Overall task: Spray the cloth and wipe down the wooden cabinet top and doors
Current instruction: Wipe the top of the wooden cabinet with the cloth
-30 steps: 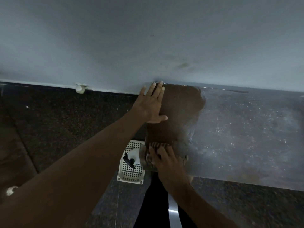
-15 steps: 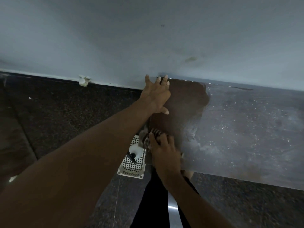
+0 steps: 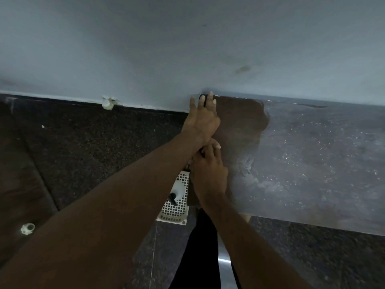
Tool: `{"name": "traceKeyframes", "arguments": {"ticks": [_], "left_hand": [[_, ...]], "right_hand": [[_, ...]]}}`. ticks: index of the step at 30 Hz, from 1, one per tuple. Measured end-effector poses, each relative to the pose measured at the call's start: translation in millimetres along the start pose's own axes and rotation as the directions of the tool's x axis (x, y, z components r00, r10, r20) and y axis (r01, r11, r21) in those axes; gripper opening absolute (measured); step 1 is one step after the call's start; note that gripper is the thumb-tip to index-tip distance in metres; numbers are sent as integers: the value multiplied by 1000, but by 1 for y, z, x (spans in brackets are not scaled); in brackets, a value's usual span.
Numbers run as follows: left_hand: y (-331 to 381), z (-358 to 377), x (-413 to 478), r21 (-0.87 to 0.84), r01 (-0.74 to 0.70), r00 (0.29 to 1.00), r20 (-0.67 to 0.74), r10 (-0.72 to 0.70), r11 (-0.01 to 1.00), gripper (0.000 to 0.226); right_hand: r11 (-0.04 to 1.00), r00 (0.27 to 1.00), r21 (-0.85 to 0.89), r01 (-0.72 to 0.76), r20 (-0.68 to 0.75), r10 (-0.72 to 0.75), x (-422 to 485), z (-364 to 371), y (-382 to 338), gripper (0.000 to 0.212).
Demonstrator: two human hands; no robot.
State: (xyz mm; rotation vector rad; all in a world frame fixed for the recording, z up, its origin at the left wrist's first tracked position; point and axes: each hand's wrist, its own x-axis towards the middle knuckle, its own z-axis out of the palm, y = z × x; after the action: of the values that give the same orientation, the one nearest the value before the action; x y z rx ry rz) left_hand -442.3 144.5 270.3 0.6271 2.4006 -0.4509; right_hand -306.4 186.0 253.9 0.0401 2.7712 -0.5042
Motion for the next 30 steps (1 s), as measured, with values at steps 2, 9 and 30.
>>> {"name": "traceKeyframes", "arguments": {"ticks": [2, 9, 30], "left_hand": [[0, -6, 0, 21, -17, 1000, 20, 16, 1000, 114], [-1, -7, -2, 18, -24, 999, 32, 23, 1000, 120], [-4, 6, -1, -110, -43, 999, -14, 41, 993, 137]], "right_hand": [[999, 998, 18, -44, -41, 44, -3, 5, -3, 32], [995, 995, -18, 99, -7, -99, -98, 21, 17, 50], [995, 997, 72, 74, -17, -73, -98, 19, 21, 52]]}}
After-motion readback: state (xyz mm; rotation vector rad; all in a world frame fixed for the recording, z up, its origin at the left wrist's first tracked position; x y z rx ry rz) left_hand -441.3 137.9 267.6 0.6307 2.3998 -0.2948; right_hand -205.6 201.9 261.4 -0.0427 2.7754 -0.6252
